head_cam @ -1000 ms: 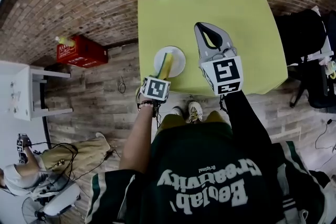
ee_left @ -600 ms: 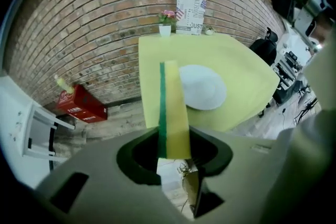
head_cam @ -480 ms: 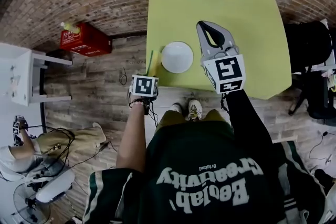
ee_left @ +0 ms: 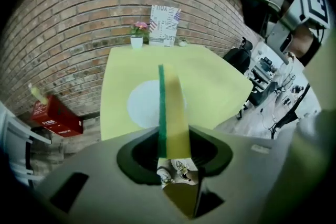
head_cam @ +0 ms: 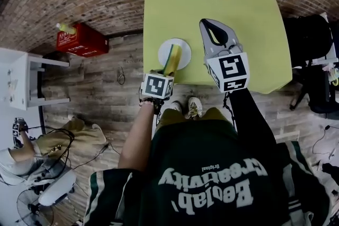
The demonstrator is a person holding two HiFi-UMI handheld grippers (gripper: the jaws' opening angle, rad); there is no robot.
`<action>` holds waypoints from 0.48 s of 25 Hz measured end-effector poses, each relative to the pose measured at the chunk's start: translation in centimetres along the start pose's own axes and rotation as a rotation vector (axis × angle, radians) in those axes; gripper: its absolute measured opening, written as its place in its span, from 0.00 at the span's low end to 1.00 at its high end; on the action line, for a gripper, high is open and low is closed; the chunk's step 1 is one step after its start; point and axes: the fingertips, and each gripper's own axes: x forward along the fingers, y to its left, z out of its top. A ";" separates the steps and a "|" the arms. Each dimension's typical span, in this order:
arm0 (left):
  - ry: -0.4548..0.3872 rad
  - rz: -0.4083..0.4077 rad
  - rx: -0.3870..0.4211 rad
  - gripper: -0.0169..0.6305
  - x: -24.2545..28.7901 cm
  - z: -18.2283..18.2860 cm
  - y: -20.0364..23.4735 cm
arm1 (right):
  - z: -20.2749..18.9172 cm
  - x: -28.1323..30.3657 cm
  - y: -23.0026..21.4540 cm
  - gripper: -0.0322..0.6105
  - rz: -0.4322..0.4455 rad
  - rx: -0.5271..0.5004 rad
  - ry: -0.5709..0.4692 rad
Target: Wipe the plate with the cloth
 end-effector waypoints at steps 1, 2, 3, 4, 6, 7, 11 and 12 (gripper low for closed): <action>0.005 -0.018 0.012 0.24 0.4 0.0 -0.9 | 0.0 -0.2 -0.1 0.07 -0.002 -0.002 0.000; 0.016 -0.034 0.022 0.24 0.8 -0.2 -1.8 | 0.0 -0.3 -0.1 0.07 -0.003 -0.004 0.001; 0.034 -0.049 0.030 0.24 1.3 -0.5 -2.5 | 0.0 -0.5 -0.2 0.07 -0.004 -0.006 0.001; 0.057 -0.061 0.037 0.24 1.8 -1.0 -3.0 | 0.0 -0.6 -0.3 0.07 -0.006 -0.007 0.002; 0.098 -0.069 0.049 0.24 2.6 -1.9 -3.6 | 0.1 -0.7 -0.4 0.07 -0.009 -0.010 0.001; 0.104 -0.065 0.050 0.24 2.8 -2.2 -3.6 | 0.2 -0.8 -0.4 0.07 -0.008 -0.011 -0.001; 0.091 -0.047 0.037 0.24 2.7 -1.9 -3.1 | 0.2 -0.8 -0.3 0.07 -0.005 -0.013 -0.002; 0.091 -0.039 0.034 0.24 2.6 -2.0 -2.9 | 0.2 -0.8 -0.3 0.07 -0.003 -0.013 0.000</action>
